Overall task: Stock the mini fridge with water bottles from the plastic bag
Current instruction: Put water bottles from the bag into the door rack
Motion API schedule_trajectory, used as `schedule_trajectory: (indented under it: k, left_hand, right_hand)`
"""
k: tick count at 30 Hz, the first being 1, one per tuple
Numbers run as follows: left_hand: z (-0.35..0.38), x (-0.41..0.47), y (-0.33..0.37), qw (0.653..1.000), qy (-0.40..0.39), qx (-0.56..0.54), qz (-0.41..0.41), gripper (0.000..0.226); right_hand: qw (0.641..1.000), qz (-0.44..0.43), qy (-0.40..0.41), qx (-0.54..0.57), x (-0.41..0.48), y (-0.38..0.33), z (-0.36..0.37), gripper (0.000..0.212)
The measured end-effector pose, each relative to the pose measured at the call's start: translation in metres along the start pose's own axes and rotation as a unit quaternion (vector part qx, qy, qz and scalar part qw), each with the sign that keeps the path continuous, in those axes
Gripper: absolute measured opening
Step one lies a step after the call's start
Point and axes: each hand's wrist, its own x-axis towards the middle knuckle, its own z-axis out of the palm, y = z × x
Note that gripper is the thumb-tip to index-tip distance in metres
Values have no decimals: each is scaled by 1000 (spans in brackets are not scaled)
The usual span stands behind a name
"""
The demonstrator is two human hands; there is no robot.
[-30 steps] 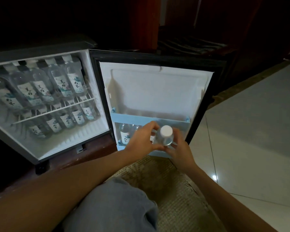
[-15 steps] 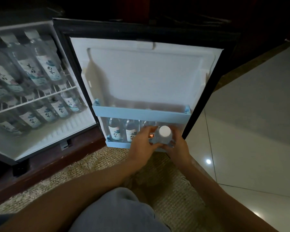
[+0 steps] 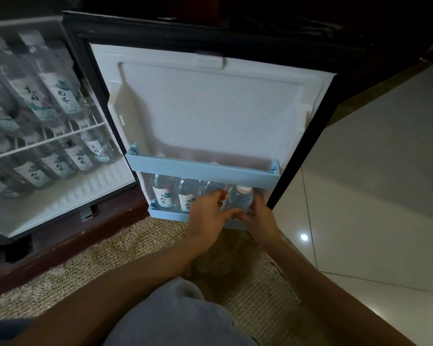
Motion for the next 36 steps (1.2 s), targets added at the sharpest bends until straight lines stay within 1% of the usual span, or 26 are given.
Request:
schedule_trajectory:
  k: [4,6,8,11,13,15,19,21,22,24,26,27,29,31,32,34,36]
  left_hand:
    - [-4,3,5,998,16,58,9,43]
    - [-5,2,5,997,26,76,9,32]
    - [-5,0,3,997,31,77,12,22]
    - [-3,-4,-2,999,4,43,3,11]
    - [0,-4,-5,1000,-12,23,8,12]
    - [1,-4,-5,1000,-20,8,13,14]
    - [0,-7,-9,999,-35,-2,4,20]
    - [-1,-7,-11,999,-47,-4,0,23]
    - [-2,-7,-11,999,-53,-6,-4,25]
    - [-6,-6,-10,998,-53,-12,-14,27]
    - [-12,-4,-7,998,-47,-22,-19,29]
    - [-16,-2,-4,998,-46,-29,-20,29]
    - [-25,1,2,997,-51,-52,-19,23]
    - [-35,1,9,996,-60,-67,-19,8]
    - [-40,-1,12,995,-69,-66,-19,4]
    - [-49,-6,16,994,-85,-61,-21,5]
    - [-63,-10,20,995,-71,-62,-27,6]
  right_hand:
    - [998,31,-10,-56,0,-8,-2,63]
    - [996,33,-12,-78,2,-11,-2,60]
    - [990,40,-4,-136,5,-14,0,52]
    - [963,68,8,-260,8,-18,5,46]
    - [947,69,1,-314,8,-19,5,43]
    - [939,66,-4,-337,7,-20,3,40]
    - [927,103,-10,-361,7,-26,3,47]
    - [934,129,9,-333,6,-27,5,52]
    - [937,134,20,-321,4,-28,5,50]
    - [945,126,64,-295,-3,-28,3,35]
    - [957,109,116,-241,-10,-29,0,14]
    - [964,102,126,-211,-13,-30,-1,8]
    - [977,91,101,-163,-17,-35,-3,4]
    - [989,74,55,-111,-22,-45,-2,5]
    - [994,60,32,-82,-25,-52,0,5]
    - [999,26,-3,-38,-32,-67,5,7]
    - [1000,-2,-23,-5,-37,-85,10,13]
